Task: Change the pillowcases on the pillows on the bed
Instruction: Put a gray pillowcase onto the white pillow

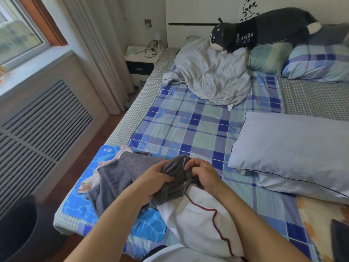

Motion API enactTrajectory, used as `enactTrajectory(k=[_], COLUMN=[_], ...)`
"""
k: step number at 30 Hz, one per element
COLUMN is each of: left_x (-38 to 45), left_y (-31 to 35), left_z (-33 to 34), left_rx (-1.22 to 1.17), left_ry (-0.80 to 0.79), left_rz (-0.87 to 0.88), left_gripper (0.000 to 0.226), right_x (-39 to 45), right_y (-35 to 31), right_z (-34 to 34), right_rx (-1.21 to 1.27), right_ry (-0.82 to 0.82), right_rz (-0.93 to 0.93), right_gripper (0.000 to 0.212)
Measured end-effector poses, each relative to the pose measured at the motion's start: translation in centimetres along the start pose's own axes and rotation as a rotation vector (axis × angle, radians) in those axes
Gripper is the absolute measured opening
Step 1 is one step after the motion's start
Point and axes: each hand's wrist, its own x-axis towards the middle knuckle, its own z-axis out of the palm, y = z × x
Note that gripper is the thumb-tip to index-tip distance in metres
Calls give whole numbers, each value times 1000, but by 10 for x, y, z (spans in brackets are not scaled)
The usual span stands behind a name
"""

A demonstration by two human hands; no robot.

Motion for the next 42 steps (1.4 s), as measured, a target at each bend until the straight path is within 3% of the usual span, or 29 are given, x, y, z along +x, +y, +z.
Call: enactTrajectory(k=[4, 7, 12, 16, 21, 23, 26, 30, 32, 34, 37, 38, 39, 40, 42], left_x=[7, 9, 0, -10, -16, -19, -21, -11, -6, -5, -7, -7, -7, -6, -5], left_y=[5, 9, 9, 4, 3, 1, -3, -9, -12, -12, -12, -14, -17, -20, -25], left_z=[-5, -7, -1, 7, 5, -2, -9, 6, 19, 28, 42, 47, 53, 59, 67], left_rx=[71, 112, -433, -515, -544, -571, -608, -618, -616, -613, -613, -603, -579, -544, -491], left_ry=[78, 71, -59, -204, -196, -206, -244, -124, -93, -122, -235, -266, -290, -297, -286], left_rz=[-27, -74, -120, -70, -32, -18, -31, 60, 98, 74, 33, 38, 48, 56, 61], left_gripper=[30, 27, 34, 43, 46, 47, 45, 42, 44, 44, 48, 51, 54, 57, 62], right_x=[-2, -4, 1, 7, 2, -27, -109, -169, -167, -156, -138, -136, -136, -133, -127], right_y=[-2, -1, -1, 8, 9, -2, 4, 62, 78, 86, 90, 91, 90, 88, 70], right_z=[3, 6, 1, 4, -16, -39, -58, -65, -74, -82, -95, -93, -88, -84, -66], right_rx=[-198, -209, -339, -413, -692, -635, -504, -717, -792, -824, -647, -693, -792, -852, -745], right_ry=[-63, -65, -105, 86, 76, 158, 285, 363, 478, 700, 999, 983, 929, 873, 646], right_rz=[-43, -46, -64, -137, -217, -264, -427, -516, -540, -412, 213, 325, 307, 193, -153], right_gripper=[38, 38, 32, 35, 23, 21, 38, 56, 57, 53, 52, 51, 48, 42, 32])
